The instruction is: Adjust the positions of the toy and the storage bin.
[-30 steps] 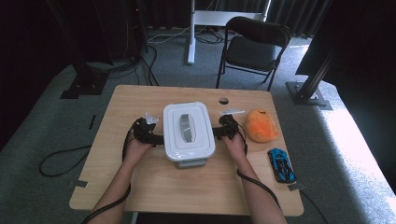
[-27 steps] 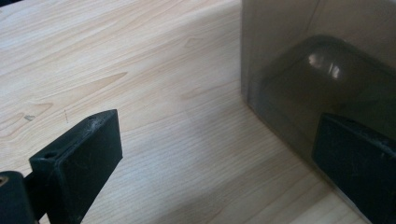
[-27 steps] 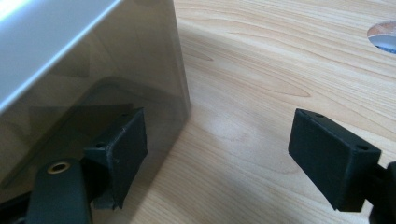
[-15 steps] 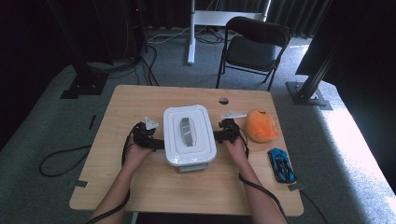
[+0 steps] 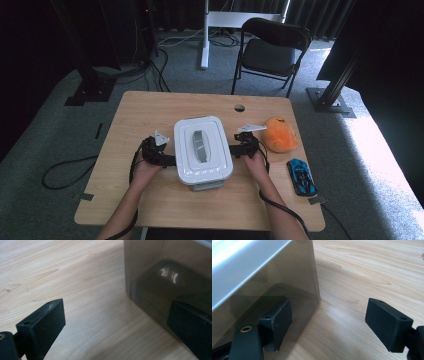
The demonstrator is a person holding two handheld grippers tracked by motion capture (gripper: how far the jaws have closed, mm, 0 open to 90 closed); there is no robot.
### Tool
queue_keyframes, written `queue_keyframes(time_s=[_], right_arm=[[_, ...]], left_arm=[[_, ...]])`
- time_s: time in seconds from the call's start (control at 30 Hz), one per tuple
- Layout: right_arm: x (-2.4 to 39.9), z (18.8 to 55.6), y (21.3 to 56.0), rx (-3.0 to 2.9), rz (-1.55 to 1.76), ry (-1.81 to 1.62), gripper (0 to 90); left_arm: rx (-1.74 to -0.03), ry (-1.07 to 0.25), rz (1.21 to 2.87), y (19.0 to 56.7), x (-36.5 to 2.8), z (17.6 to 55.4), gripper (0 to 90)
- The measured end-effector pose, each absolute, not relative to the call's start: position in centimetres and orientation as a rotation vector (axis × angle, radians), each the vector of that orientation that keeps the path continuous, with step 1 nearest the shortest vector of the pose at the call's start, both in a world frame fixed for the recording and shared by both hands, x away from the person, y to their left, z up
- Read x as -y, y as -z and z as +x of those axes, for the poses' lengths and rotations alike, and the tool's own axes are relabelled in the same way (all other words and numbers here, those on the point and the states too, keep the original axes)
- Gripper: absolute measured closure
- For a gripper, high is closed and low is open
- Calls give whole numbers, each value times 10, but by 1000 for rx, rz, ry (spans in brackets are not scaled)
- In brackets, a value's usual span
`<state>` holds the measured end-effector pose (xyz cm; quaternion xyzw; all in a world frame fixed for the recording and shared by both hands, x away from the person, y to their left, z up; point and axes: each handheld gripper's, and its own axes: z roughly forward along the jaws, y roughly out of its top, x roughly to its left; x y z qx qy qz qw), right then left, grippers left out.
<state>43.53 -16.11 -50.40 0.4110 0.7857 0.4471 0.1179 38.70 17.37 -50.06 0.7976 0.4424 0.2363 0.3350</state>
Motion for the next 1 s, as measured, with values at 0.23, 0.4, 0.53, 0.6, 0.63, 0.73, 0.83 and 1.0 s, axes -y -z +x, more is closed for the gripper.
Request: queue_keyframes(time_s=[0.23, 0.4, 0.53, 0.6, 0.63, 0.73, 0.83, 1.0], right_arm=[[165, 427, 506, -2310, 1193, -1313, 207], [168, 419, 508, -2314, 1188, -1336, 207], [169, 414, 509, -2314, 1183, -1344, 209], [169, 413, 508, -2317, 1178, -1343, 212], [169, 412, 508, -2324, 1170, -1335, 212], [170, 410, 507, -2329, 1162, -1331, 212], [171, 406, 507, -2333, 1146, -1330, 218], [171, 398, 505, -2336, 1122, -1345, 217]], left_arm=[[-1138, -606, 2091, 499, -171, 377, 23], [-1132, -594, 2089, 500, -170, 366, 23], [-1125, -607, 2089, 500, -169, 359, 23], [-1124, -600, 2089, 500, -169, 356, 23], [-1122, -603, 2088, 501, -168, 355, 23], [-1118, -598, 2088, 501, -168, 352, 23], [-1113, -590, 2086, 502, -168, 347, 23], [-1113, -582, 2088, 505, -168, 340, 23]])
